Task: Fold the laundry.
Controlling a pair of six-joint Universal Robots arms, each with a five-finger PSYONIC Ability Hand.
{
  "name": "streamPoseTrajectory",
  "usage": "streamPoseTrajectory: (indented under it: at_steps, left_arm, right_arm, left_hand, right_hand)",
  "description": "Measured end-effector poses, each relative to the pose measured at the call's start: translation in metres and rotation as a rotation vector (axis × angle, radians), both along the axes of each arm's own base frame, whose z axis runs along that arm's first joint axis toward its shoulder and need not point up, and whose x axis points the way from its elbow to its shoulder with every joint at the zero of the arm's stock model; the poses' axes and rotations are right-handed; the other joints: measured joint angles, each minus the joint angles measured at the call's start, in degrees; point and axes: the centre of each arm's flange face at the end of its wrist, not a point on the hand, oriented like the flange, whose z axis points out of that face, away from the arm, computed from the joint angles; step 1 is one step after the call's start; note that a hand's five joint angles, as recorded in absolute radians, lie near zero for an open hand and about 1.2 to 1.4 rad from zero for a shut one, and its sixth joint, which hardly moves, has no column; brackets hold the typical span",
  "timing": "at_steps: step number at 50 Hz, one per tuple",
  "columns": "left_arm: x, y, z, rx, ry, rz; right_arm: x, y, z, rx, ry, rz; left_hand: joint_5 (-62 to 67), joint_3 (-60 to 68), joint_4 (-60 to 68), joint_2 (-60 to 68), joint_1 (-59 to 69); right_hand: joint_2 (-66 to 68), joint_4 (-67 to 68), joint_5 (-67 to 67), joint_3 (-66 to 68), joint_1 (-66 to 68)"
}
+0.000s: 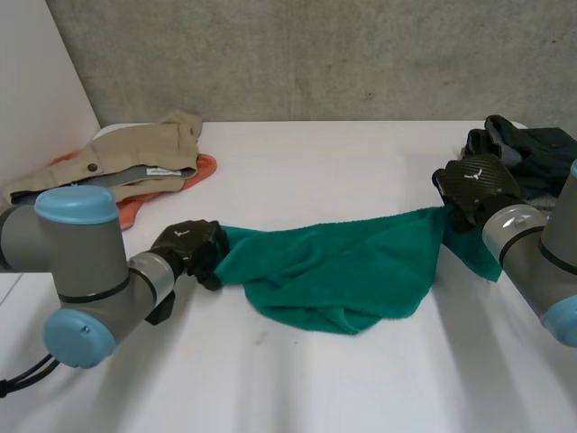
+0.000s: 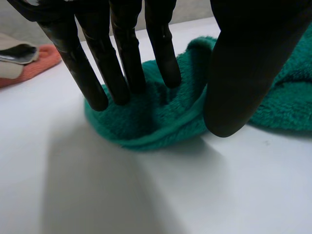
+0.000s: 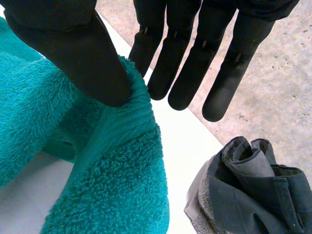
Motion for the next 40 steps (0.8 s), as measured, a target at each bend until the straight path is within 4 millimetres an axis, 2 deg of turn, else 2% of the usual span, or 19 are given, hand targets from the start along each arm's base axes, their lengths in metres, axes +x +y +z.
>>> streamPoseTrajectory:
  at_steps: [3, 5, 6, 7, 8, 11, 15, 22, 24, 26, 27, 28, 30, 35, 40]
  left_arm:
    - [-0.005, -0.002, -0.002, 0.009, 0.024, -0.017]
    - [-0.008, -0.003, -0.003, 0.018, 0.041, -0.026]
    - [-0.009, -0.003, -0.003, 0.02, 0.045, -0.028]
    - [-0.012, -0.004, -0.003, 0.025, 0.052, -0.032]
    - [-0.013, -0.004, -0.003, 0.028, 0.056, -0.034]
    - [-0.016, -0.006, -0.001, 0.031, 0.064, -0.037]
    - [-0.019, -0.01, 0.008, 0.013, 0.069, -0.035]
    - [-0.023, -0.027, 0.042, -0.097, 0.101, -0.031]
    - [-0.026, -0.03, 0.052, -0.126, 0.111, -0.035]
    - [-0.028, -0.032, 0.06, -0.151, 0.122, -0.042]
    - [-0.031, -0.032, 0.064, -0.165, 0.127, -0.048]
    - [-0.033, -0.031, 0.069, -0.178, 0.133, -0.056]
    - [-0.038, -0.028, 0.076, -0.195, 0.142, -0.07]
    - [-0.048, -0.014, 0.095, -0.237, 0.163, -0.109]
    - [-0.048, -0.002, 0.115, -0.272, 0.181, -0.126]
  right_arm:
    - [-0.001, 0.001, -0.002, 0.01, 0.002, -0.002]
    - [-0.001, 0.003, -0.004, 0.022, 0.008, -0.002]
    - [-0.002, 0.004, -0.005, 0.027, 0.011, -0.001]
    - [-0.002, 0.007, -0.006, 0.038, 0.019, 0.001]
    - [-0.002, 0.008, -0.006, 0.042, 0.023, 0.003]
    - [-0.005, 0.018, -0.007, 0.077, 0.062, 0.02]
    - [-0.015, 0.037, -0.004, 0.161, 0.164, 0.062]
    - [-0.04, 0.094, 0.004, 0.434, 0.385, 0.23]
    - [-0.043, 0.11, 0.009, 0.504, 0.415, 0.295]
    - [-0.043, 0.115, 0.013, 0.521, 0.419, 0.322]
    - [-0.042, 0.115, 0.018, 0.512, 0.411, 0.332]
    - [-0.041, 0.111, 0.022, 0.489, 0.396, 0.325]
    - [-0.039, 0.101, 0.031, 0.438, 0.357, 0.299]
    - [-0.032, 0.061, 0.061, 0.267, 0.175, 0.193]
    - [-0.022, 0.025, 0.069, 0.201, 0.056, 0.159]
  left_hand:
    - [1.82, 2.0, 1.87, 1.84, 1.57]
    - [8.94, 9.85, 8.99, 9.76, 9.54]
    - [8.94, 9.85, 8.99, 9.76, 9.54]
    - [19.14, 19.87, 19.18, 19.91, 20.46]
    - [24.95, 25.13, 25.05, 25.27, 25.67]
    - [26.48, 27.78, 28.13, 27.86, 25.75]
    - [26.48, 27.87, 28.25, 28.0, 25.75]
    - [26.48, 27.87, 28.26, 28.05, 25.75]
    - [26.48, 27.87, 28.26, 28.05, 25.75]
    - [26.48, 27.87, 28.26, 28.05, 25.75]
    - [26.48, 27.87, 28.26, 28.05, 25.75]
    - [26.48, 27.87, 28.26, 28.05, 25.75]
    - [26.48, 27.87, 28.27, 28.05, 25.75]
    - [26.48, 27.87, 28.28, 28.05, 25.75]
    - [26.48, 27.87, 28.28, 28.05, 25.75]
  right_hand:
    - [0.0, 0.0, -0.01, 0.0, 0.0]
    - [0.0, 0.0, -0.01, 0.0, 0.0]
    - [0.0, 0.0, 0.0, 0.0, 0.0]
    - [0.0, 0.0, -0.01, 0.0, 0.0]
    - [0.0, 0.0, -0.01, 0.0, 0.0]
    - [0.0, 0.0, -0.01, 0.0, 0.0]
    - [0.06, 0.0, -0.01, 0.0, 0.0]
    - [-0.34, -1.05, -0.05, -0.75, 0.0]
    - [-16.64, -17.43, -15.89, -16.98, -15.18]
    - [-32.18, -32.39, -31.52, -31.92, -30.39]
    - [-44.64, -44.54, -43.84, -44.03, -42.12]
    - [-50.53, -50.88, -49.33, -50.31, -48.34]
    - [-55.11, -55.76, -53.21, -55.52, -51.66]
    - [-55.45, -56.48, -53.23, -56.11, -51.67]
    - [-55.45, -56.48, -53.23, -56.11, -51.67]
